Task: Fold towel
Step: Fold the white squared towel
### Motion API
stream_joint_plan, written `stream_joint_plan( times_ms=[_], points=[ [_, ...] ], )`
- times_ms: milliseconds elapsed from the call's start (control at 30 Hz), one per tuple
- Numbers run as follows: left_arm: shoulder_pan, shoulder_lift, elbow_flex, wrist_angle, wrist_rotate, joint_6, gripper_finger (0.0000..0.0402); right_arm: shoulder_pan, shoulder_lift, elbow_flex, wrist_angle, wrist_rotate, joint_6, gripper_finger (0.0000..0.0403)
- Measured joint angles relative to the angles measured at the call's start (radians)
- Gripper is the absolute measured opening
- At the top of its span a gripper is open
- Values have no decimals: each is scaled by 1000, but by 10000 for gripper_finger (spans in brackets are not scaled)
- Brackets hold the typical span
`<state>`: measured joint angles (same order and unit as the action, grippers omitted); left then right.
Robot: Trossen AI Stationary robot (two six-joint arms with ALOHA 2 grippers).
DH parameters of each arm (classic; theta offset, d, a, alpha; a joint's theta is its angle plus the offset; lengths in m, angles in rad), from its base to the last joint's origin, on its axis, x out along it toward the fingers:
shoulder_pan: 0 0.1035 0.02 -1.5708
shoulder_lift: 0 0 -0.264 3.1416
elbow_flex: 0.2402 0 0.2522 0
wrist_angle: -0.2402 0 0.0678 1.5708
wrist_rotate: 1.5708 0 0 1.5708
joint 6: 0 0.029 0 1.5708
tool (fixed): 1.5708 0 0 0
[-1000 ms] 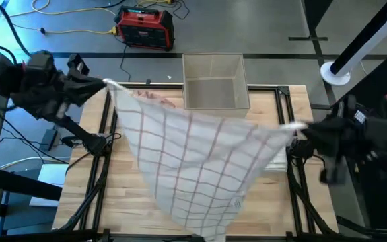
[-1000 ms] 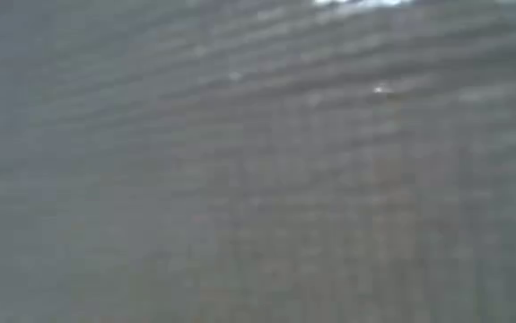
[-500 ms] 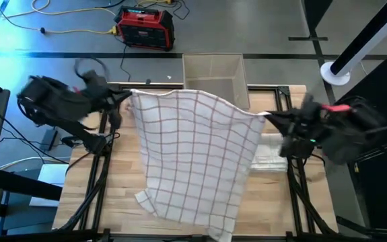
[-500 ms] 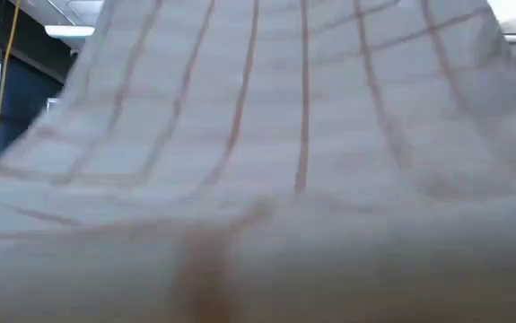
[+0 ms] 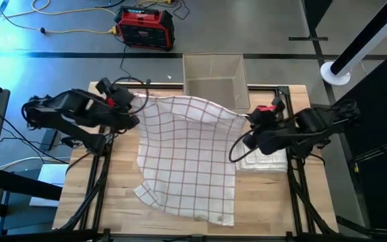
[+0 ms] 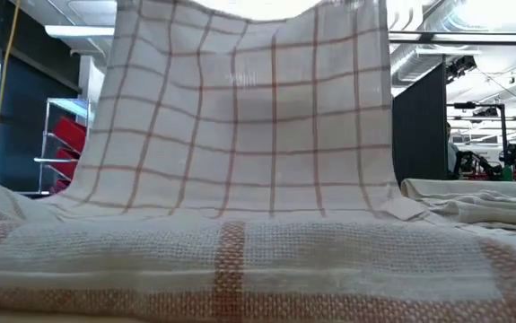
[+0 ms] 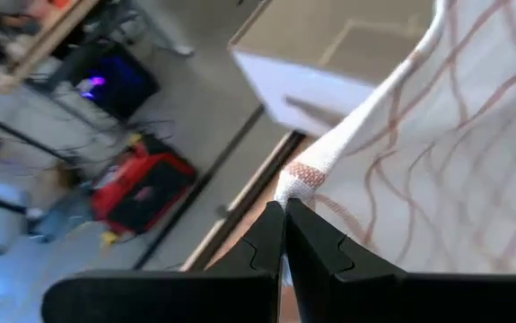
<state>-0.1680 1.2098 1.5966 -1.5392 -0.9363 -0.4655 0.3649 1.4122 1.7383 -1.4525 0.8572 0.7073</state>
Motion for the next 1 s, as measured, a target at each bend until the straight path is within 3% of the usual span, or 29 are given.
stream_joint_plan(
  times_ms=[200,367,567,800,1000],
  points=[
    [17,-3,8,103,77,136,0,-11,1,5,227,-75,-221,2],
    [-38,-7,169,107,165,266,0,38,1,98,464,-199,-481,2],
    [-152,-22,402,194,345,347,0,97,-1,208,628,-247,-571,2],
    [-317,-45,527,376,655,216,0,219,4,228,1014,-582,-736,2],
    [-452,-12,527,669,785,288,0,311,27,228,1255,-703,-860,2]
  ],
)
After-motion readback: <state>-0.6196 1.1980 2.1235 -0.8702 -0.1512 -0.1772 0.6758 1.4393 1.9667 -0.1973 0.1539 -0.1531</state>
